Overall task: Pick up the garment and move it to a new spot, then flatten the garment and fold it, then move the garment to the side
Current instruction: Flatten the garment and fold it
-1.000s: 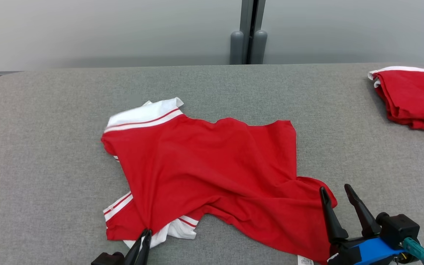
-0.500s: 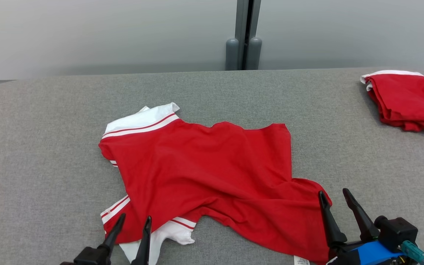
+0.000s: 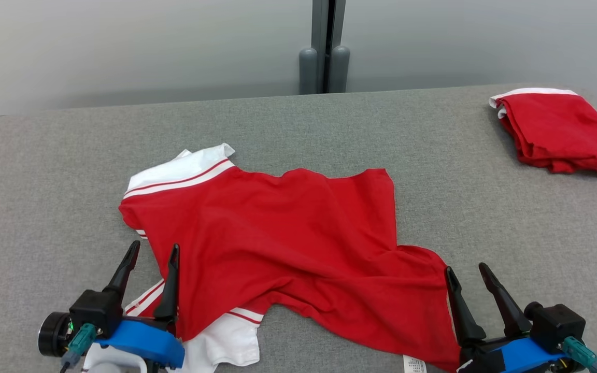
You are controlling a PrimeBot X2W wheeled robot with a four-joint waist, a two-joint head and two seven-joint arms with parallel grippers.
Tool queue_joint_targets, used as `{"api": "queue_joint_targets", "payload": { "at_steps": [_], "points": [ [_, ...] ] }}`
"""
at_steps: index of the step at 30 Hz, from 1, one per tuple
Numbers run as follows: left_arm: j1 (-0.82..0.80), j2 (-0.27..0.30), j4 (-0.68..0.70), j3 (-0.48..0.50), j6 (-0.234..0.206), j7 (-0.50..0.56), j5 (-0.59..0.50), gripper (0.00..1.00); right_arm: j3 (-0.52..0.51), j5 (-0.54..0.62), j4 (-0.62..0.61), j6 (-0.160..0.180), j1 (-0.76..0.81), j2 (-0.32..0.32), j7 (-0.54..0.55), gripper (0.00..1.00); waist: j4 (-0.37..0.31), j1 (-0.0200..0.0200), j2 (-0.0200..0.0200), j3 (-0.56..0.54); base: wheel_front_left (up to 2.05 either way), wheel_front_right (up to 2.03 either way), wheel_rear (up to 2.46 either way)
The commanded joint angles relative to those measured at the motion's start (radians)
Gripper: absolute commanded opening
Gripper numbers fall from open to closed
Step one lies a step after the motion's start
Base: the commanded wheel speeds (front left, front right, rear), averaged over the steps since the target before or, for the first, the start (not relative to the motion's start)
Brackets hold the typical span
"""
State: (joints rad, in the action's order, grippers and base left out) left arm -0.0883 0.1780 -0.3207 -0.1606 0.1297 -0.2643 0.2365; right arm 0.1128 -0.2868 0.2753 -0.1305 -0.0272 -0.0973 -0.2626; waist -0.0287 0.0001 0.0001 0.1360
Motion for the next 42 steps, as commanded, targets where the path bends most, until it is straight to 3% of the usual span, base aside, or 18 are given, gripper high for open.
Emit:
{"api": "queue_joint_targets", "payload": {
  "at_steps": [1, 17, 18, 19, 20, 31, 38, 39, 40, 42],
  "points": [
    [-0.035, 0.006, -0.031, -0.003, 0.001, 0.0, -0.001, 1.0, -0.003, -0.005, 0.0, 0.0, -0.005, 0.0, -0.003, 1.0, -0.005, -0.0001, -0.0001, 0.004, 0.0, 0.0, 0.0],
    [-0.24, 0.015, -0.484, -0.107, 0.001, 0.034, 0.075, 1.0, -0.001, -0.003, 0.005, -0.001, -0.027, -0.004, -0.003, 1.0, -0.031, -0.0001, -0.0001, 0.041, 0.0, 0.0, 0.0],
    [-0.251, 0.015, -0.504, -0.122, 0.001, 0.043, 0.087, 0.49, -0.001, -0.002, 0.006, -0.001, -0.028, -0.005, -0.003, 1.0, -0.032, -0.0001, -0.0001, 0.042, 0.0, 0.0, 0.0],
    [-0.267, 0.022, -0.518, -0.134, 0.001, 0.042, 0.096, 0.08, 0.001, -0.001, 0.007, -0.001, -0.03, -0.004, -0.003, 1.0, -0.032, -0.0001, -0.0001, 0.042, 0.0, 0.0, 0.0],
    [-0.281, 0.028, -0.529, -0.142, 0.001, 0.039, 0.106, 0.0, 0.002, 0.0, 0.008, -0.001, -0.031, -0.005, -0.003, 1.0, -0.034, -0.0001, -0.0001, 0.042, 0.0, 0.0, 0.0],
    [-0.512, 0.08, -0.554, -0.205, 0.001, 0.011, 0.159, 0.0, -0.005, 0.003, -0.003, -0.001, -0.05, -0.016, -0.003, 1.0, -0.055, -0.0001, -0.0001, 0.069, 0.0, 0.0, 0.0],
    [-0.604, 0.101, -0.644, -0.222, 0.001, 0.008, 0.2, 0.03, -0.01, 0.009, -0.007, -0.001, -0.069, -0.01, -0.003, 1.0, -0.091, -0.0001, -0.0001, 0.096, 0.0, 0.0, 0.0],
    [-0.613, 0.105, -0.661, -0.231, 0.001, 0.007, 0.199, 0.3, -0.011, 0.01, -0.008, -0.001, -0.071, -0.009, -0.003, 1.0, -0.098, -0.0001, -0.0001, 0.1, 0.0, 0.0, 0.0],
    [-0.619, 0.107, -0.676, -0.235, 0.001, 0.006, 0.206, 1.0, -0.013, 0.01, -0.008, -0.001, -0.072, -0.008, -0.003, 1.0, -0.104, -0.0001, -0.0001, 0.103, 0.0, 0.0, 0.0],
    [-0.624, 0.113, -0.697, -0.241, 0.001, 0.003, 0.219, 1.0, -0.018, 0.009, -0.009, -0.001, -0.068, -0.005, -0.003, 1.0, -0.11, -0.0001, -0.0001, 0.105, 0.0, 0.0, 0.0]
  ]
}}
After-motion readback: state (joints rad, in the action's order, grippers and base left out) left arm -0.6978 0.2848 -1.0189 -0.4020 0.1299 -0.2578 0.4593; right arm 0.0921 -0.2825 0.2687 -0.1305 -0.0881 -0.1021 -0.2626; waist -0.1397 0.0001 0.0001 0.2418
